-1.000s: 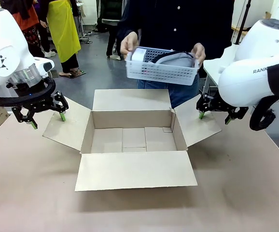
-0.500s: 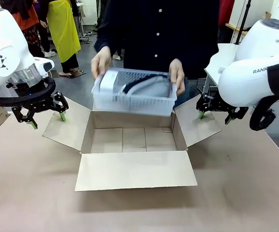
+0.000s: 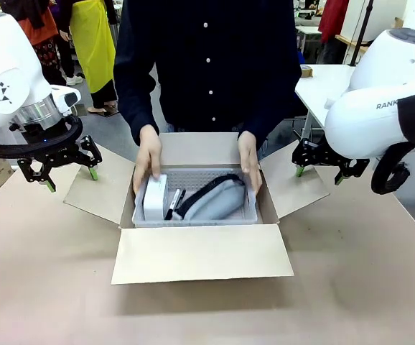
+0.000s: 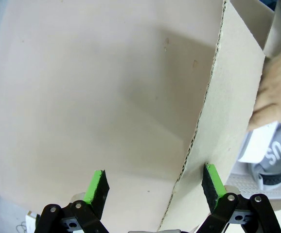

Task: Pack the gift set into the box.
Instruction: Lift both hands away from the flaps of the Package Box.

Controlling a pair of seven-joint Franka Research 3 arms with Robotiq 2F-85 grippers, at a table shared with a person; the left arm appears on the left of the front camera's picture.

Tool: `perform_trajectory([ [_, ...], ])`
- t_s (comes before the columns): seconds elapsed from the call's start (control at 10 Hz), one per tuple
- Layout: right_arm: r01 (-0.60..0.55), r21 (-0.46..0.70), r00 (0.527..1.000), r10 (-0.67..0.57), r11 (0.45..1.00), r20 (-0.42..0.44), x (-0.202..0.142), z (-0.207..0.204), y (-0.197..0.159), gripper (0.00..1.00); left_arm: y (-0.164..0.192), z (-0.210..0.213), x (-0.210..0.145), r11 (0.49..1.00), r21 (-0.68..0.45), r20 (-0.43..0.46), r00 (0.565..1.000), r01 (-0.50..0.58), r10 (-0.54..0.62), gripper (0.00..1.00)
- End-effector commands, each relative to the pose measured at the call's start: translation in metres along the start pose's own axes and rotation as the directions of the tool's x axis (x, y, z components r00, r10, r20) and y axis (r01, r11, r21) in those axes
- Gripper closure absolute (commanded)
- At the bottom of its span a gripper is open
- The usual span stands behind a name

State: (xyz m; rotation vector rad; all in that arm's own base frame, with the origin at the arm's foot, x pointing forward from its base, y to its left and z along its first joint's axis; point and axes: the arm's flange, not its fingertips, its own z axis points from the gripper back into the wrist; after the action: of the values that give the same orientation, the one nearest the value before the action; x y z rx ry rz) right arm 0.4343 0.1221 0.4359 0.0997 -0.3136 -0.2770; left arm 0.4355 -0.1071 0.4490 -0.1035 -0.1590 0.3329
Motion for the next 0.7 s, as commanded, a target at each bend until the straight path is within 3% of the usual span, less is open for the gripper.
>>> perform_trajectory([
  [0.0, 0.017, -0.024, 1.0, -0.016, 1.0, 0.011, 0.0015, 0.0001, 0.0025, 0.0, 0.0005, 0.0014, -0.0003, 1.0, 0.018, 0.006, 1.0, -0.012, 0.012, 0.0],
  [0.6, 0.017, -0.024, 1.0, -0.016, 1.0, 0.011, 0.0015, 0.0001, 0.0025, 0.0, 0.0005, 0.0014, -0.0003, 1.0, 0.018, 0.006, 1.0, -0.012, 0.012, 0.0],
])
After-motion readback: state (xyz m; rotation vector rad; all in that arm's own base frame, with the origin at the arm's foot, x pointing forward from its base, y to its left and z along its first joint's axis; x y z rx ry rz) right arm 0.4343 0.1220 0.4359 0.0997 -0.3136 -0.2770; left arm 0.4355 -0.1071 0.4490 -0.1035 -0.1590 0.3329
